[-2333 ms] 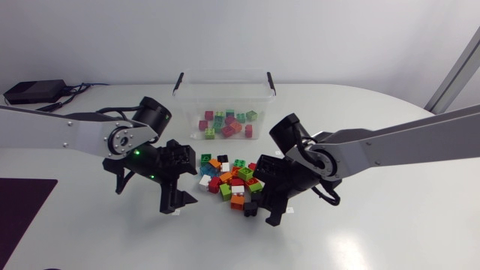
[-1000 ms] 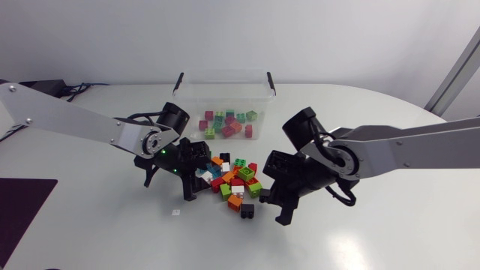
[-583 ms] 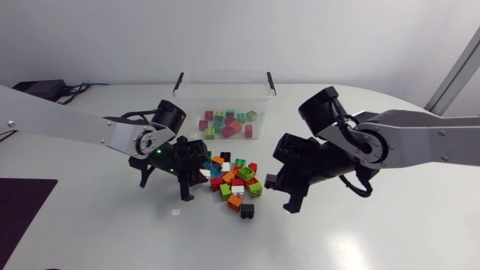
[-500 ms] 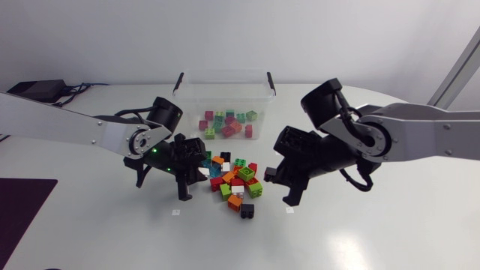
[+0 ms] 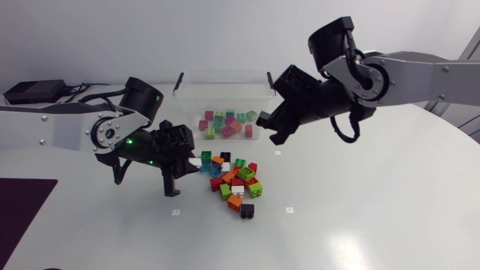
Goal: Place the duplo bricks in the container
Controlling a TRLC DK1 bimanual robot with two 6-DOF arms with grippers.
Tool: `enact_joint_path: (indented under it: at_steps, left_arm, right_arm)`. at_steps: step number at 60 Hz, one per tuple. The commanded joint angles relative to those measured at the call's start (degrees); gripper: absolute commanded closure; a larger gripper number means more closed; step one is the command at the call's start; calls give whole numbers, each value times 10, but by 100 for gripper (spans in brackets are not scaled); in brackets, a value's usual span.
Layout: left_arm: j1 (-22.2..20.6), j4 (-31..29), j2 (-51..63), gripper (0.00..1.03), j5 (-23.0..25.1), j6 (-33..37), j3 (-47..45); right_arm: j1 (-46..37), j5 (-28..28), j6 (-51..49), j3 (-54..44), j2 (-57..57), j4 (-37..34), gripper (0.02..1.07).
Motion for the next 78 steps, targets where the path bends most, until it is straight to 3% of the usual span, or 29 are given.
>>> enact_joint_path:
  at_steps: [1, 51, 55, 59, 63, 69, 78]
  left_arm:
    - [3, -13, -22, 79, 6, -1, -5]
    - [33, -38, 9, 79, 50, -16, 132]
    - [38, -38, 17, 79, 52, -17, 148]
    - [44, -38, 31, 79, 56, -23, 171]
    - [55, -38, 52, 79, 63, -35, 206]
    - [63, -38, 74, 79, 71, -47, 243]
    - [68, -36, 105, 79, 84, -70, 294]
  right_arm:
    - [-4, -2, 28, 37, 38, 14, 90]
    - [-33, 15, 89, 339, 263, 23, 88]
    - [-34, 15, 91, 367, 287, 13, 76]
    - [-35, 16, 96, 387, 301, 5, 42]
    - [-34, 20, 97, 397, 305, 1, 17]
    - [-34, 20, 98, 401, 298, -3, 11]
    - [-33, 20, 98, 372, 261, -5, 11]
